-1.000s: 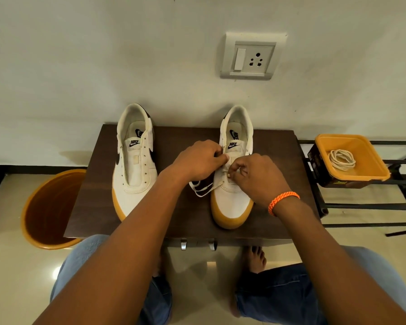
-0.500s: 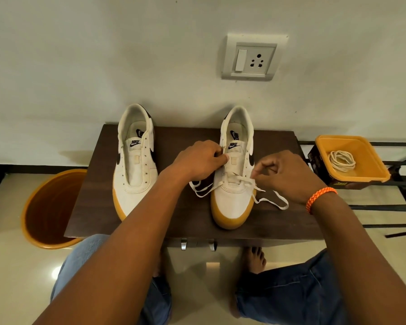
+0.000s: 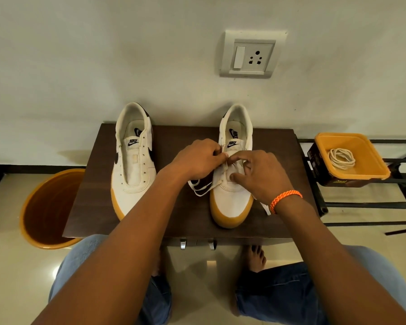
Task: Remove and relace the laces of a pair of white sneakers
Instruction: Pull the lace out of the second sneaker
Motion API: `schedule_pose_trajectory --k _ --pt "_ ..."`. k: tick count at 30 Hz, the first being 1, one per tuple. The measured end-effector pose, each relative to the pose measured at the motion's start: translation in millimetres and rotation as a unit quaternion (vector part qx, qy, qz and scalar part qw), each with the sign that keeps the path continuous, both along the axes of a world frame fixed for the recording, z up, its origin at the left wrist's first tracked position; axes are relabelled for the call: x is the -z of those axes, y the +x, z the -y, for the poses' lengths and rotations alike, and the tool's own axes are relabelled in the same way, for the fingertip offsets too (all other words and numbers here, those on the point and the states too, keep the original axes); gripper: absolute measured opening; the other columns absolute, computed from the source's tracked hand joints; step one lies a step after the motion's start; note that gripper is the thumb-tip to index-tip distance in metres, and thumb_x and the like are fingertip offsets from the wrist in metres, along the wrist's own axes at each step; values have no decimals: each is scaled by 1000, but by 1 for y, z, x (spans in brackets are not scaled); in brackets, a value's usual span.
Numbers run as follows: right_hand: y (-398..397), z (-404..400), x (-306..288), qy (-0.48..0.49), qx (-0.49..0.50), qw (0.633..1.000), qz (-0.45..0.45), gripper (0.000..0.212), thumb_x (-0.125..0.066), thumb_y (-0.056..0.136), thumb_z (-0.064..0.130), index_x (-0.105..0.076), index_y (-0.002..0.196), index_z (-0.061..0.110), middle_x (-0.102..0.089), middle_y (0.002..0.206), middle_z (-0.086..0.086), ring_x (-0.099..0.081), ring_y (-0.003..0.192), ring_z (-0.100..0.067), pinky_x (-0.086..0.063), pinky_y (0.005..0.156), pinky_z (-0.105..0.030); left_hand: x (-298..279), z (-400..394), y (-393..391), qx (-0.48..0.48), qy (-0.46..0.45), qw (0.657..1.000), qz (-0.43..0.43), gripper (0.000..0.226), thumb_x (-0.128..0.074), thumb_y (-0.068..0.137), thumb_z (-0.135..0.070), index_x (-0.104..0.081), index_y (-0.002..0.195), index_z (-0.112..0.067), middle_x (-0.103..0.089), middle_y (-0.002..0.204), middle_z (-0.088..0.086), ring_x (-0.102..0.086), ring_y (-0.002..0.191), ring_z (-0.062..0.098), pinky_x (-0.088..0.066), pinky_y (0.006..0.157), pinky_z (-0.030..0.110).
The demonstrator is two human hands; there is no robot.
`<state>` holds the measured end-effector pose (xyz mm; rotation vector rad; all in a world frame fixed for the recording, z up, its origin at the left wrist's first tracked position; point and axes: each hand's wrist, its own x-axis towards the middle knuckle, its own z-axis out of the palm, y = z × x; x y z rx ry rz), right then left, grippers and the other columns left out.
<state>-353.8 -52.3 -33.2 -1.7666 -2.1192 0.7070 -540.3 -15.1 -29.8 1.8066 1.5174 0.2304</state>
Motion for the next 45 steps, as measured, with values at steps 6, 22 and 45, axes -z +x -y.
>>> schedule_pose_trajectory --k 6,22,45 --pt "3 -2 -2 13 26 1000 -6 32 -88 79 31 -74 107 38 -47 72 16 -56 82 -20 -60 82 -43 0 0 0 1 2 1000 0 34 -57 106 -43 -68 90 -15 -73 89 8 -73 81 30 -61 81 55" --pt "23 -6 -21 -52 42 997 -49 18 -79 74 8 -69 63 17 -59 54 6 -53 52 -6 -48 59 -29 0 0 0 -8 -3 1000 -25 40 -56 105 -50 -68 93 -14 -74 89 6 -73 82 29 -62 83 54" --pt "8 -1 -10 -59 -41 996 -45 21 -81 88 26 -80 108 32 -60 61 35 -60 68 3 -52 70 -18 -2 0 -1 -4 -4 1000 -13 35 -56 106 -42 -67 89 -14 -73 87 7 -73 82 31 -60 81 53"
